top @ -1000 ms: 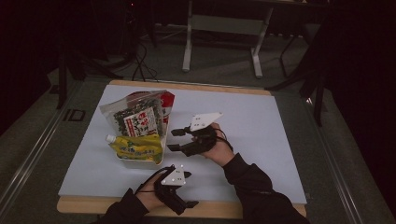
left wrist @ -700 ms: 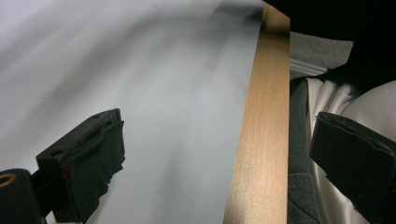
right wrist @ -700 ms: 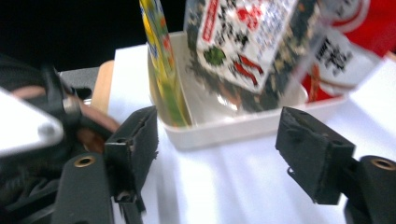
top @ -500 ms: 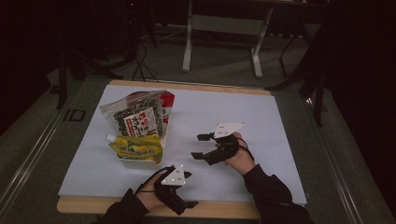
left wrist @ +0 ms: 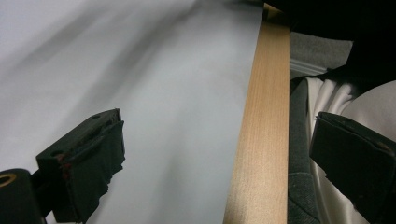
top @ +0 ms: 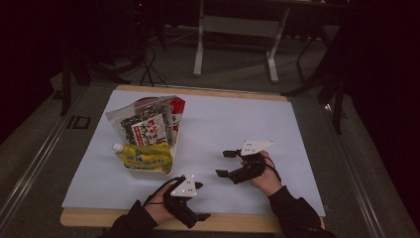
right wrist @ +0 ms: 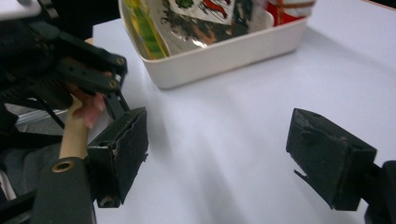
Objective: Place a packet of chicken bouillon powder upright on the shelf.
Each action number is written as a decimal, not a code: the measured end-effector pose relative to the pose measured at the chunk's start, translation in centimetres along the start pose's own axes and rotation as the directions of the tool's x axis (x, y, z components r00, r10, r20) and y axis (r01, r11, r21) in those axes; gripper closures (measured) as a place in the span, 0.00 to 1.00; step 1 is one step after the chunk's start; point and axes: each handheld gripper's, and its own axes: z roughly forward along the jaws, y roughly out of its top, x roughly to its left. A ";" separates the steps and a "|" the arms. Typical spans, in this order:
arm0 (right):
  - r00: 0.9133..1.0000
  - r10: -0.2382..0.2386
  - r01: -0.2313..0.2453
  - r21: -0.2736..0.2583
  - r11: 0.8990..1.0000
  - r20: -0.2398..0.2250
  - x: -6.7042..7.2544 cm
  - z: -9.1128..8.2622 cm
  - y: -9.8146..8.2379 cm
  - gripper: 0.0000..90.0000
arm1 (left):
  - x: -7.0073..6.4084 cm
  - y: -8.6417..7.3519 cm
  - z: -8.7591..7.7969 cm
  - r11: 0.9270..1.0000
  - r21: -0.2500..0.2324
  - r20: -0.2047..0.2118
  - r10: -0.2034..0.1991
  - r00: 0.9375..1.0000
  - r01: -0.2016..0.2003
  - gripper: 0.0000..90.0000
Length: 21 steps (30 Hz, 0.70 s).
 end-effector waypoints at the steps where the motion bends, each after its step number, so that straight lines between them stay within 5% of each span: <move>1: 1.000 0.001 -0.001 0.006 1.000 -0.002 0.0 -0.1 -0.3 0.22 | 0.0 0.0 0.0 1.000 0.002 -0.002 0.002 1.000 -0.002 0.05; 21: 0.999 0.027 -0.028 0.040 0.999 0.043 1.3 -2.7 -4.1 0.21 | 0.0 0.1 -0.1 1.000 -0.004 0.003 0.003 1.000 -0.003 0.05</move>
